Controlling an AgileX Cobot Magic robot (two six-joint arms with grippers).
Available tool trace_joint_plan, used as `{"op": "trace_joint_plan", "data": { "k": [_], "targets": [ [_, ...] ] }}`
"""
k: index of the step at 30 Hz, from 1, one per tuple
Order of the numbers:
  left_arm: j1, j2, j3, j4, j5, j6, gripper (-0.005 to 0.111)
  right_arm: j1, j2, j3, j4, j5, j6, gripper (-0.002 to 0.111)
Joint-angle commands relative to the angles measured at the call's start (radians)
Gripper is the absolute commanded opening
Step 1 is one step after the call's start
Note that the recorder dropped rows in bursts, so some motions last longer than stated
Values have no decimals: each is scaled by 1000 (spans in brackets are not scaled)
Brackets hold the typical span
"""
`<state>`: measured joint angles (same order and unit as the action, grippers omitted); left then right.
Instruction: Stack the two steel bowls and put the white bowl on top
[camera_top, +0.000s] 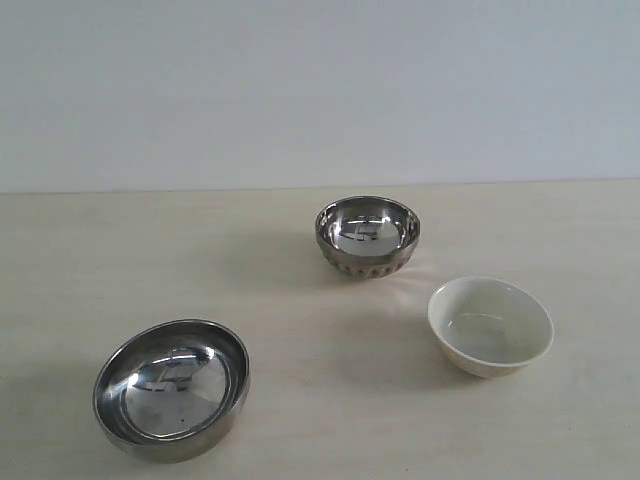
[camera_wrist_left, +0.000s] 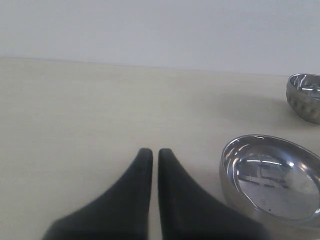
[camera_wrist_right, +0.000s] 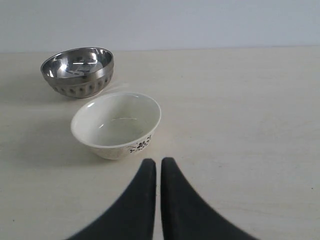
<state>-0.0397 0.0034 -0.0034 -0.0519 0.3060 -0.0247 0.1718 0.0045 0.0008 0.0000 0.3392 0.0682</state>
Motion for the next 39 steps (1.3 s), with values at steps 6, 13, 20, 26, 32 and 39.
{"op": "trace_joint_plan", "data": {
  "k": [6,13,20,26,32,39],
  "targets": [
    [0,-3,3,2,1,-7,4,0,-5,-1,-10,-4,1,0],
    [0,-3,3,9,1,-7,4,0,-5,-1,-10,-4,1,0],
    [0,-3,3,-109,3,-73,4,0,-5,-1,-10,-4,1,0],
    [0,-3,3,-469,17,-171,4,0,-5,-1,-10,-4,1,0],
    [0,-3,3,-500,-2,-163,4,0,-5,-1,-10,-4,1,0],
    [0,-3,3,-619,-59,-165,4,0,-5,-1,-10,-4,1,0]
  ]
}}
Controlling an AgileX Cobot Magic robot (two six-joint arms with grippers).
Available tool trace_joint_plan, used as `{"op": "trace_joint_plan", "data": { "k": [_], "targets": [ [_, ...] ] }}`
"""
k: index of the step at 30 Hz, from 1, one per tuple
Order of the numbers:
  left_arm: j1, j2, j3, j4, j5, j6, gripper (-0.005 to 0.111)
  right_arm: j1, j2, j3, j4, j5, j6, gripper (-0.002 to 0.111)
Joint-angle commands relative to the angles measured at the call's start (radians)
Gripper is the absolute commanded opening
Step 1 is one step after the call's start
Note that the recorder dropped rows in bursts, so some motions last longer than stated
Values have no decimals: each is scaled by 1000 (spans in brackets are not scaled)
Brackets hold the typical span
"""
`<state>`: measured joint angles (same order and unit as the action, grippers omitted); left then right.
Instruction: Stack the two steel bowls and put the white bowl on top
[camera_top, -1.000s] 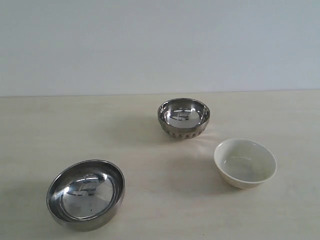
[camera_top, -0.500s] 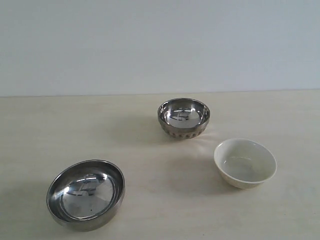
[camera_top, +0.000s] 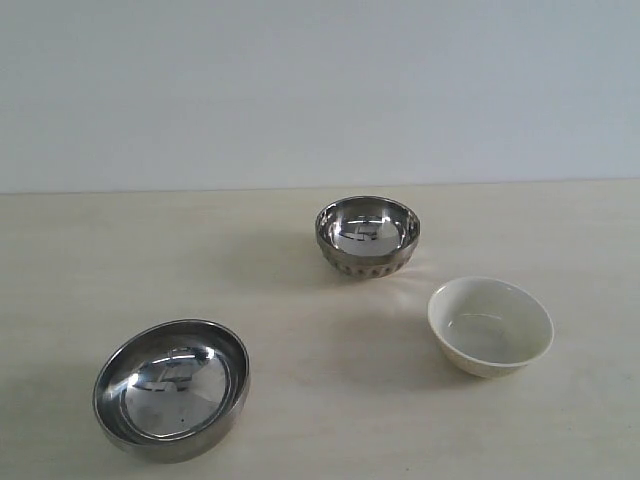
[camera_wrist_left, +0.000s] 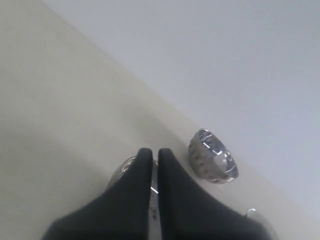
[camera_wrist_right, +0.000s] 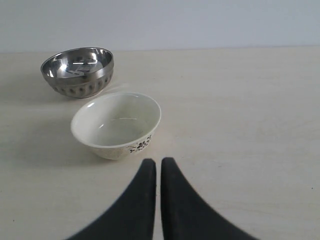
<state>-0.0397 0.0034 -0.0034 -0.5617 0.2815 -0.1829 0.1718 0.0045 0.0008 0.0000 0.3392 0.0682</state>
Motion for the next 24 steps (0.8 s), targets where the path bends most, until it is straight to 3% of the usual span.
{"op": "trace_joint_plan", "data": {
  "k": [1,9,14,19,24],
  "targets": [
    [0,-3,3,-162,-25,-6,4,0,-5,-1,-10,-4,1,0],
    [0,-3,3,-249,-73,1,4,0,-5,-1,-10,-4,1,0],
    [0,-3,-11,-249,-110,183,4,0,-5,-1,-10,-4,1,0],
    [0,61,-143,-249,-84,271,4,0,-5,-1,-10,-4,1,0],
    [0,324,-322,-249,67,467,4,0,-5,-1,-10,-4,1,0]
  ]
}}
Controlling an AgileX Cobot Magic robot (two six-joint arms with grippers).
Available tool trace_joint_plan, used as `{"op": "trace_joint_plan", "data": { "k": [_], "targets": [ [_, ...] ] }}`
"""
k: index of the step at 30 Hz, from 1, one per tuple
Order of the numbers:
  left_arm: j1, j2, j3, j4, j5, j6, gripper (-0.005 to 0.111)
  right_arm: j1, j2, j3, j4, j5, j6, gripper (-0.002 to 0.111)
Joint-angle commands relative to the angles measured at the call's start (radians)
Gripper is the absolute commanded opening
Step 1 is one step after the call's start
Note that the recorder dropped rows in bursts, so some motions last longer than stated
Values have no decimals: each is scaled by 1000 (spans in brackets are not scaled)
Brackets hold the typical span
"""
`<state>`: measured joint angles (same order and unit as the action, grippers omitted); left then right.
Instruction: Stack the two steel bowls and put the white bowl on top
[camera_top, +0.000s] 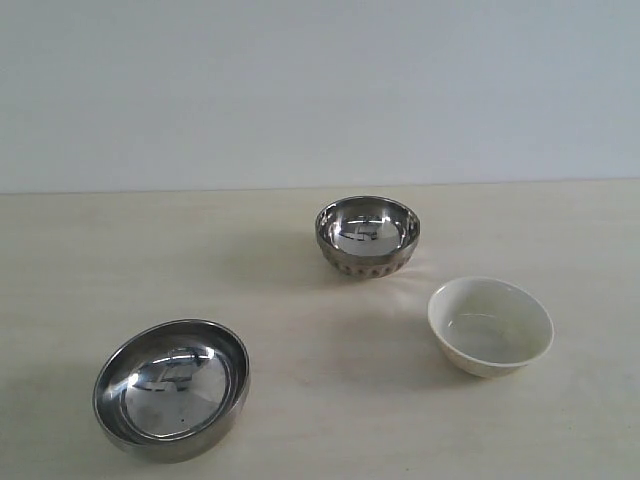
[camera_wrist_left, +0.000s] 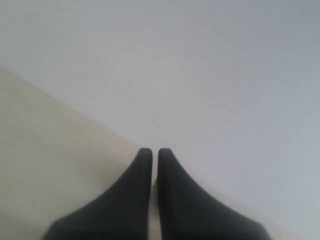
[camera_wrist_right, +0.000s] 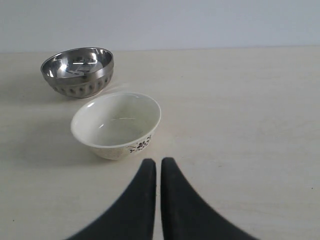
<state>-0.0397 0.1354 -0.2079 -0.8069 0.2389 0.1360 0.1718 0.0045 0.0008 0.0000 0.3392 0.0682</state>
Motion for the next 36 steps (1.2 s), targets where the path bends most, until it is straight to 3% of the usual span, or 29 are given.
{"op": "trace_joint_plan", "data": {
  "k": [1,11,17,20,25,36],
  "targets": [
    [0,248,-146,-4,133,170,4,0,-5,-1,-10,-4,1,0],
    [0,852,-437,71,310,254,4,0,-5,-1,-10,-4,1,0],
    [0,1070,-508,119,336,294,4,0,-5,-1,-10,-4,1,0],
    [-6,1157,-510,151,335,291,17,0,-5,-1,-10,-4,1,0],
    [-9,1270,-510,151,346,291,58,0,-5,-1,-10,-4,1,0],
    [-9,1428,-510,151,328,299,56,0,-5,-1,-10,-4,1,0]
  ]
}}
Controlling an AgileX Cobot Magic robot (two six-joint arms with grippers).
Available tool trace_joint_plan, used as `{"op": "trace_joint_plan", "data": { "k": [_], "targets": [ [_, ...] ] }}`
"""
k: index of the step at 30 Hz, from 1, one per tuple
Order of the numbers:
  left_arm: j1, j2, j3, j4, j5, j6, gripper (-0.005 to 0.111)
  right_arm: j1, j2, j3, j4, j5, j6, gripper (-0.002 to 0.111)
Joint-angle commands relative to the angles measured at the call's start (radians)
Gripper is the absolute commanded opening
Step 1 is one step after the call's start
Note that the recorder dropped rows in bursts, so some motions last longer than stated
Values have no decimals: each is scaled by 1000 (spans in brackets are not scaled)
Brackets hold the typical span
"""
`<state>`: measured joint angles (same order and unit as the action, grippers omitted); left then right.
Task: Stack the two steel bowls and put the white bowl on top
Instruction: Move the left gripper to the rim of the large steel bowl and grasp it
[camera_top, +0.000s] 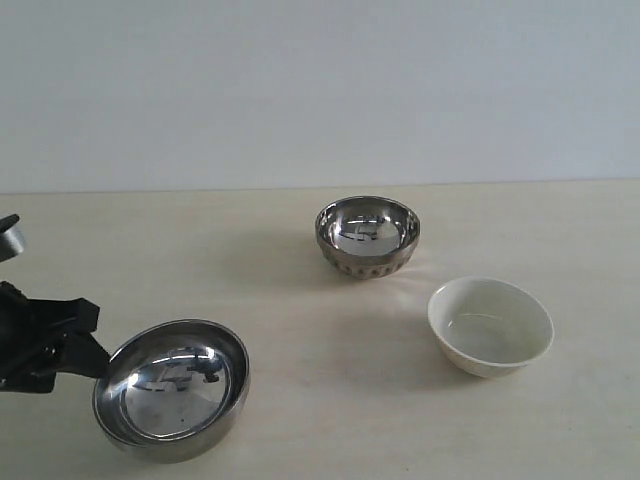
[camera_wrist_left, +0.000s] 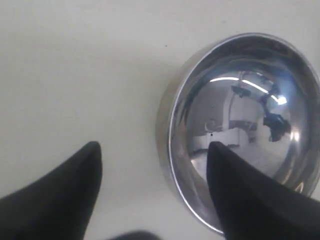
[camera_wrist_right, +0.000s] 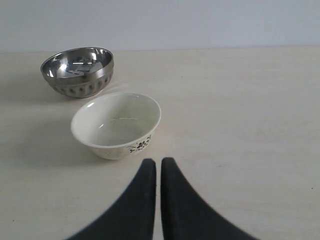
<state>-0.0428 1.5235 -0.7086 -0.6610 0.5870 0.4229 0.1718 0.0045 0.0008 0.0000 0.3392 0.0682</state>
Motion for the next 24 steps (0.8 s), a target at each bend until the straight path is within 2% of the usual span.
{"op": "trace_joint_plan", "data": {
  "k": [1,7,17,19,20,21,22,24],
  "targets": [
    [-5,53,-9,5,-27,12,56,0,-5,-1,-10,-4,1,0],
    [-12,112,-9,-19,-81,15,56,0,-5,-1,-10,-4,1,0],
    [-131,183,-14,-37,-204,19,55,0,-5,-1,-10,-4,1,0],
    [-133,191,-14,-38,-216,19,44,0,-5,-1,-10,-4,1,0],
    [-133,193,-14,-38,-216,19,29,0,-5,-1,-10,-4,1,0],
    [-133,193,-14,-38,-216,19,23,0,-5,-1,-10,-4,1,0],
    [-133,193,-14,-38,-216,36,8,0,-5,-1,-10,-4,1,0],
    [-133,193,-19,-41,-216,49,4,0,-5,-1,-10,-4,1,0]
  ]
}}
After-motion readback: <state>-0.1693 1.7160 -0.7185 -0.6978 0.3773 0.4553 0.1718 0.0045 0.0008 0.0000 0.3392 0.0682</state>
